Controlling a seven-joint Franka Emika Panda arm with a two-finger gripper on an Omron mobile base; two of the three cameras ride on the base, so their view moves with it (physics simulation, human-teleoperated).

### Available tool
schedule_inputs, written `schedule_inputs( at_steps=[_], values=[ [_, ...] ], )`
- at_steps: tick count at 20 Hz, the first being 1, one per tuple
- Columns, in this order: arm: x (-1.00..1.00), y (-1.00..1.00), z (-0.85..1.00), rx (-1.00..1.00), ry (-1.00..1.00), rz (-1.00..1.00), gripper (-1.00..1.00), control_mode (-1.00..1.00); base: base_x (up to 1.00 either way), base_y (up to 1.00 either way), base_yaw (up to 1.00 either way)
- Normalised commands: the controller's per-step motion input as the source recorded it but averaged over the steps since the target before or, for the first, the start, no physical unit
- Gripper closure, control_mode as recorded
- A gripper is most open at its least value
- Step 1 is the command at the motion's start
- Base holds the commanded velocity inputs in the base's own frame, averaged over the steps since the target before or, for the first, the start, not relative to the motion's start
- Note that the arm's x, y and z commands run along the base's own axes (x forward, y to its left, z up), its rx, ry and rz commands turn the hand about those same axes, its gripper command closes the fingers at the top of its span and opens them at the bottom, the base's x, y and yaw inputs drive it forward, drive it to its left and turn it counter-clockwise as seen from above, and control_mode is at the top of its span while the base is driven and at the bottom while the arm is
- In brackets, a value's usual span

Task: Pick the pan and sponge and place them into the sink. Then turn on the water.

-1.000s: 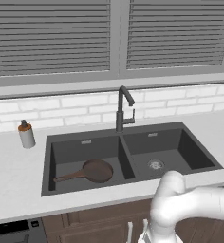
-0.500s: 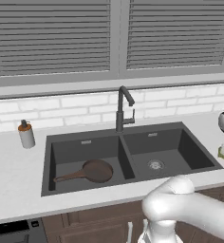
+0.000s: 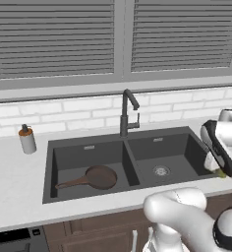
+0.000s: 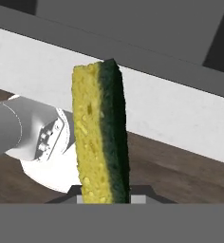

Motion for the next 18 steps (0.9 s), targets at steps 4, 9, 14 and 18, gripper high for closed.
schedule_inputs(
  at_steps=[4, 9, 14, 18],
  values=[
    [0.0, 1.0, 0.11, -0.02, -0.07, 0.0, 1.0, -1.0, 0.0, 0.0, 0.0],
    [0.08, 1.0, 0.35, 0.0, -0.13, 0.0, 1.0, -1.0, 0.0, 0.0, 0.0],
    [0.07, 1.0, 0.22, 0.0, -0.02, 0.0, 1.0, -1.0, 0.0, 0.0, 0.0],
    [0.0, 1.0, 0.11, 0.0, 0.0, 0.0, 1.0, -1.0, 0.0, 0.0, 0.0]
  ],
)
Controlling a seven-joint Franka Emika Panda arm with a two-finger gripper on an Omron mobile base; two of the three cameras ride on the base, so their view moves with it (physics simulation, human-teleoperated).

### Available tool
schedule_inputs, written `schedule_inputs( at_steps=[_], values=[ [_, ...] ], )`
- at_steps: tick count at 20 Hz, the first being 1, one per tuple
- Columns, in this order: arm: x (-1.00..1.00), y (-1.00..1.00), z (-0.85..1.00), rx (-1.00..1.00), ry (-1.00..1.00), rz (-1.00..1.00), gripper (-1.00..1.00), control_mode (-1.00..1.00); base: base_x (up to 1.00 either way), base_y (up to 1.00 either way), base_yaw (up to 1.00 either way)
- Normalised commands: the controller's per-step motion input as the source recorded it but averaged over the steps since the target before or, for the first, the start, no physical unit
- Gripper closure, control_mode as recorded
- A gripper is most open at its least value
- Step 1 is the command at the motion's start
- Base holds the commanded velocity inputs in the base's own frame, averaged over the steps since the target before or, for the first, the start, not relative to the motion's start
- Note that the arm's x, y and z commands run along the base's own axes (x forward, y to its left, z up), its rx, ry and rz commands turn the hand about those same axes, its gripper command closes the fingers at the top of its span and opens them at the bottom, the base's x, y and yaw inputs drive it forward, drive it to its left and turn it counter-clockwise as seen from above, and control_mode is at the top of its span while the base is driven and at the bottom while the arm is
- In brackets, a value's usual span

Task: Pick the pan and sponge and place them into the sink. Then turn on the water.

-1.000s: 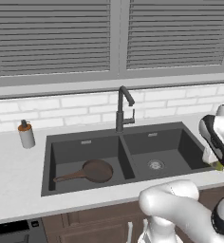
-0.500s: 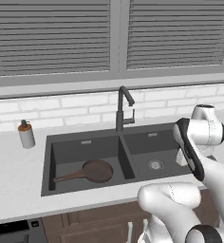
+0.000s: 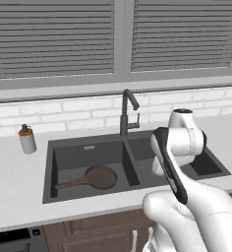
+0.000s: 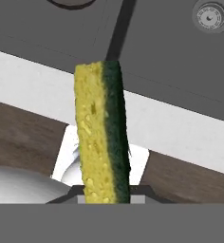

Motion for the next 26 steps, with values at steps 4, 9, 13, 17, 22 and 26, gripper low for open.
schedule_inputs(
  at_steps=[4, 9, 13, 17, 22, 26],
  values=[
    [0.18, 1.0, 0.22, 0.0, 0.0, 0.0, 1.0, -1.0, 0.0, 0.0, 0.0],
    [0.29, 1.0, 0.16, 0.0, 0.0, 0.0, 1.0, -1.0, 0.0, 0.0, 0.0],
    [0.25, 1.0, 0.07, 0.0, 0.0, 0.0, 1.0, -1.0, 0.0, 0.0, 0.0],
    [0.31, 1.0, 0.0, -0.01, 0.01, 0.0, 1.0, -1.0, 0.0, 0.0, 0.0],
    [0.44, 0.91, 0.0, 0.0, 0.0, 0.0, 1.0, -1.0, 0.0, 0.0, 0.0],
    [0.49, 0.41, -0.17, 0.0, 0.0, 0.0, 1.0, -1.0, 0.0, 0.0, 0.0]
  ],
)
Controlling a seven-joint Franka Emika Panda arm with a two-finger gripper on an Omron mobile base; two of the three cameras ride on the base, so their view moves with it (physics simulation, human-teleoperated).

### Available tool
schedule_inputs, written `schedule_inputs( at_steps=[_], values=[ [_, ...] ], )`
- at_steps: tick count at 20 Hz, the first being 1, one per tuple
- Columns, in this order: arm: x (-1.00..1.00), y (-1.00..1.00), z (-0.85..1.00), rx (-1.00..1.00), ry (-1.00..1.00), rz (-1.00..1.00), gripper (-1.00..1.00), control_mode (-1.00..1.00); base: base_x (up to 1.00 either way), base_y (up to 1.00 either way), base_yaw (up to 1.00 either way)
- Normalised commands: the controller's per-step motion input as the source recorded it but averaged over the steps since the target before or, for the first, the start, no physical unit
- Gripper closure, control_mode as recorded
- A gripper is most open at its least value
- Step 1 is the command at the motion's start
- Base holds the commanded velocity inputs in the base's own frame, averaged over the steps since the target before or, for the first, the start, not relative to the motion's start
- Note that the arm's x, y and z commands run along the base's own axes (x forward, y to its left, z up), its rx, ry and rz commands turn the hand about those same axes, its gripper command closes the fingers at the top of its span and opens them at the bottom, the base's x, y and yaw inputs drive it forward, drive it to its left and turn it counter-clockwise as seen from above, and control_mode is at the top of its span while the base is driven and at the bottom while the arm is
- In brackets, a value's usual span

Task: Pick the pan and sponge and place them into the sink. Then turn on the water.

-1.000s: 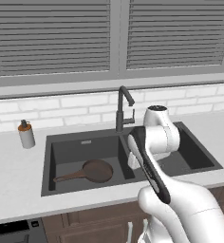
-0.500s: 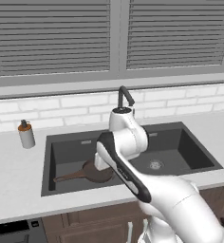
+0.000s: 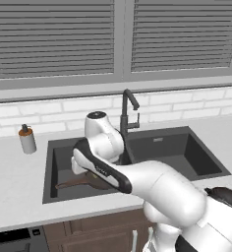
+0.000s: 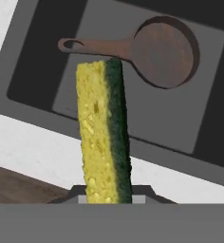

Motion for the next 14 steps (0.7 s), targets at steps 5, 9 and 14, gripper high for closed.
schedule_inputs(
  at_steps=[5, 9, 14],
  values=[
    [0.74, -0.07, -0.27, 0.0, 0.0, -0.01, 1.0, -1.0, 0.0, 0.0, 0.0],
    [0.71, -0.18, -0.41, 0.0, -0.02, -0.01, 1.0, -1.0, 0.0, 0.0, 0.0],
    [0.71, -0.17, -0.53, 0.0, -0.04, 0.0, 1.0, -1.0, 0.0, 0.0, 0.0]
  ],
)
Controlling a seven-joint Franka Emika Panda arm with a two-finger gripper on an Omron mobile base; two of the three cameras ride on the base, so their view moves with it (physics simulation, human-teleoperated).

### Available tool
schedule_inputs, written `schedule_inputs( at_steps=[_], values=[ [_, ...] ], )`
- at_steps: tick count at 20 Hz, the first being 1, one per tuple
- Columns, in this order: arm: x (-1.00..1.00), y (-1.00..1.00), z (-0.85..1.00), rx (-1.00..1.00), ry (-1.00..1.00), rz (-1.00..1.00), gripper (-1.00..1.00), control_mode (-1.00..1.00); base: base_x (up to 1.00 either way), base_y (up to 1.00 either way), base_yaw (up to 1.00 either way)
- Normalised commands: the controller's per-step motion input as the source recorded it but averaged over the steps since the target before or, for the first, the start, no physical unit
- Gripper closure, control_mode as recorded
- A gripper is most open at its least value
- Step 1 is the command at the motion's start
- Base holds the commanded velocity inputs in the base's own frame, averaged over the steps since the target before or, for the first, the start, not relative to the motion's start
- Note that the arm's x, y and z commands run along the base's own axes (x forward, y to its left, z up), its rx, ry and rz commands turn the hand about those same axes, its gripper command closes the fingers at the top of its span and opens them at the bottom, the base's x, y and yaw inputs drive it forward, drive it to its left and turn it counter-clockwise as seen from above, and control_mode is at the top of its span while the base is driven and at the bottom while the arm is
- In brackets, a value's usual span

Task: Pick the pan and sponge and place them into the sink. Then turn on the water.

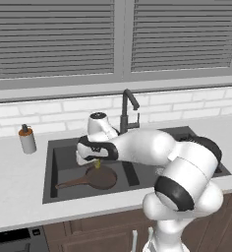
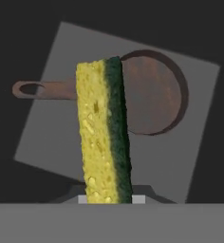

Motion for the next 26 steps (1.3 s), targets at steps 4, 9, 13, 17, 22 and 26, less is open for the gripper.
schedule_inputs(
  at_steps=[4, 9, 13, 17, 22, 26],
  values=[
    [0.67, -0.08, -0.56, 0.0, -0.03, 0.0, 1.0, -1.0, 0.0, 0.0, 0.0],
    [0.38, -0.08, -0.55, 0.0, -0.01, 0.0, 1.0, -1.0, 0.0, 0.0, 0.0],
    [0.21, 0.0, -0.67, 0.0, -0.03, 0.0, 1.0, -1.0, 0.0, 0.0, 0.0],
    [0.26, 0.0, -0.58, 0.0, -0.03, 0.0, 1.0, -1.0, 0.0, 0.0, 0.0],
    [0.27, 0.0, -0.42, 0.0, -0.06, 0.0, 1.0, -1.0, 0.0, 0.0, 0.0],
    [0.29, 0.0, -0.32, 0.0, -0.07, 0.0, 1.0, -1.0, 0.0, 0.0, 0.0]
  ],
)
